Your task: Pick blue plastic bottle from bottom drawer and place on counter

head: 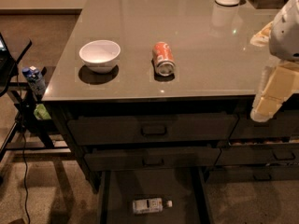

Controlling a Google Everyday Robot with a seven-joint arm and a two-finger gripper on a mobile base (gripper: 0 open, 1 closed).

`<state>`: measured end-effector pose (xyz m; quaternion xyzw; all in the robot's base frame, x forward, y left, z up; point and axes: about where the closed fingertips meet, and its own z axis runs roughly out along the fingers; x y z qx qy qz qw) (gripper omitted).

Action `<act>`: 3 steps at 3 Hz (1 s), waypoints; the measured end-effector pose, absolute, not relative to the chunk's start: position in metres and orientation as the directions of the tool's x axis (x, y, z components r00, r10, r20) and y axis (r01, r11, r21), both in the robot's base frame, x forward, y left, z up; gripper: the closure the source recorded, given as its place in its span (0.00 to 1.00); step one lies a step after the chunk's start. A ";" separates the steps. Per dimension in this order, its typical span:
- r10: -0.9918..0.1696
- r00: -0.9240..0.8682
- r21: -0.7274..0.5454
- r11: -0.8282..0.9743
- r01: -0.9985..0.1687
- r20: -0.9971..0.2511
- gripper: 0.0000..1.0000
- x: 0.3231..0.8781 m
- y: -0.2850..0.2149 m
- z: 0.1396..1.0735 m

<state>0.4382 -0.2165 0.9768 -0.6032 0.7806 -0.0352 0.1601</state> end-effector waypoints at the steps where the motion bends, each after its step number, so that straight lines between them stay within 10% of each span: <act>1: -0.953 -0.221 -0.248 0.270 -0.930 -0.207 0.00 0.438 -0.216 0.977; 3: -0.935 -0.248 -0.189 0.299 -0.935 -0.256 0.00 0.433 -0.158 0.936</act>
Offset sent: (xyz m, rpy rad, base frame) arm -0.0012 0.0145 -0.0373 0.0382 0.0202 -0.0562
